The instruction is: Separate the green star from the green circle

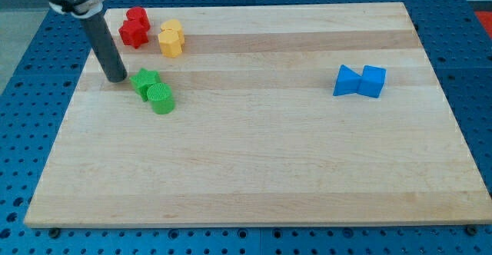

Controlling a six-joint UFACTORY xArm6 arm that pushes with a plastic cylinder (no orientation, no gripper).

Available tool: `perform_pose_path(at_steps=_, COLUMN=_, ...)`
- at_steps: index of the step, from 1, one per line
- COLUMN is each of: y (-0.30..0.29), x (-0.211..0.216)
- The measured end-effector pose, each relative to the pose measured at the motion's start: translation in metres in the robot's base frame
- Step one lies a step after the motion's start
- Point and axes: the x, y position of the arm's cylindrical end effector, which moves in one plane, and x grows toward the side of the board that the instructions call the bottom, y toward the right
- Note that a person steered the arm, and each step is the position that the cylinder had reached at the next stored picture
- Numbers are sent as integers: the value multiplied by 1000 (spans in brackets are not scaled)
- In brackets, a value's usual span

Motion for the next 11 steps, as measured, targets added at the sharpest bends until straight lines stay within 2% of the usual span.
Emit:
perform_pose_path(at_steps=1, y=0, x=1)
perform_pose_path(at_steps=2, y=-4, x=27)
perform_pose_path(at_steps=3, y=-4, x=32)
perform_pose_path(at_steps=4, y=-2, x=32)
perform_pose_path(at_steps=6, y=37, x=13)
perform_pose_path(at_steps=11, y=71, x=2)
